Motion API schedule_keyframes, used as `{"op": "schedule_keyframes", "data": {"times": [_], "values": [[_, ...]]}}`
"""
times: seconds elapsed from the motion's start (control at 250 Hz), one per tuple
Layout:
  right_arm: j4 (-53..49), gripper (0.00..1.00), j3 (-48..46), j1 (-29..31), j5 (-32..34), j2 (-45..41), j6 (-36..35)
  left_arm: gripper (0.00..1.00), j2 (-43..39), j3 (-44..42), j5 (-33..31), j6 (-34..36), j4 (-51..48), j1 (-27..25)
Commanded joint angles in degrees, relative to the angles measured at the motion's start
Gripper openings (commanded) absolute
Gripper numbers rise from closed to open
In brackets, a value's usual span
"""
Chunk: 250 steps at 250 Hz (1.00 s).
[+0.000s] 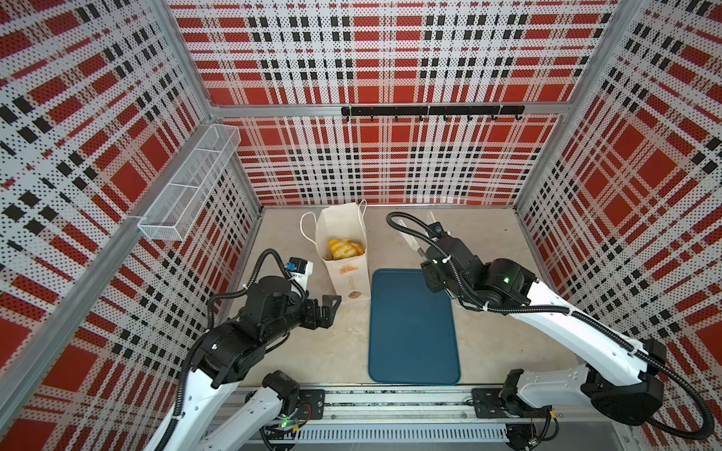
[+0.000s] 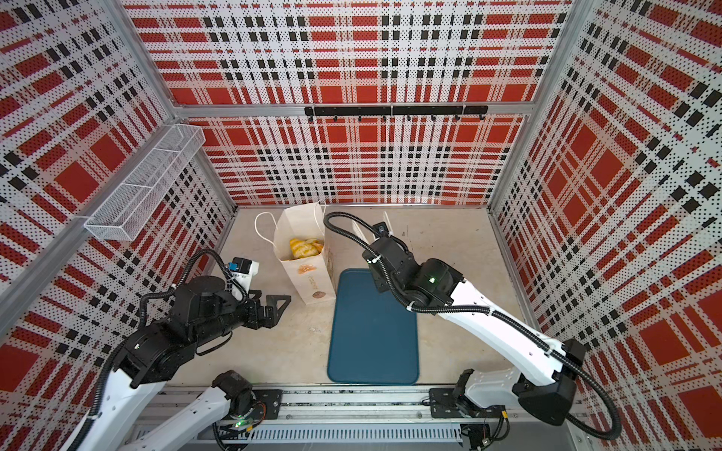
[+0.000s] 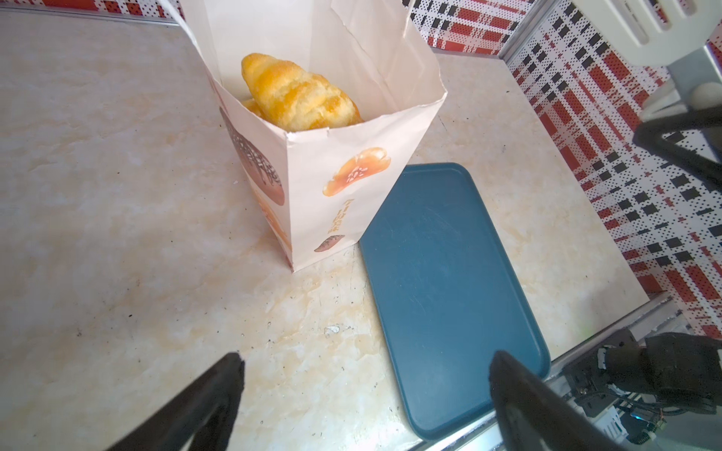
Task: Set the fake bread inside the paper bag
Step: 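Withdraw the right tongs from the bag away past the tray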
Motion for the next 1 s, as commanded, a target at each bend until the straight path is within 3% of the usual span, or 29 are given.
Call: {"op": "schedule_keyframes", "data": {"times": [0.0, 0.328, 0.56, 0.996], "values": [[2.60, 0.59, -4.30, -3.74, 0.35, -3.12, 2.36, 0.99, -0.53, -0.67, -1.30, -0.84, 1.28, 0.27], [7.76, 0.60, -20.69, -17.26, -3.34, -7.87, 4.10, 0.99, -0.51, -1.26, -2.22, -1.56, 1.29, 0.25], [13.58, 0.60, -29.35, -26.37, -8.89, -6.56, 3.35, 0.99, -0.09, -1.69, -2.62, -1.66, 1.27, 0.28], [22.99, 0.60, -30.18, -33.48, -13.76, 7.39, 2.25, 0.99, -0.88, -1.80, -5.83, -3.51, 0.71, 0.25]]}}
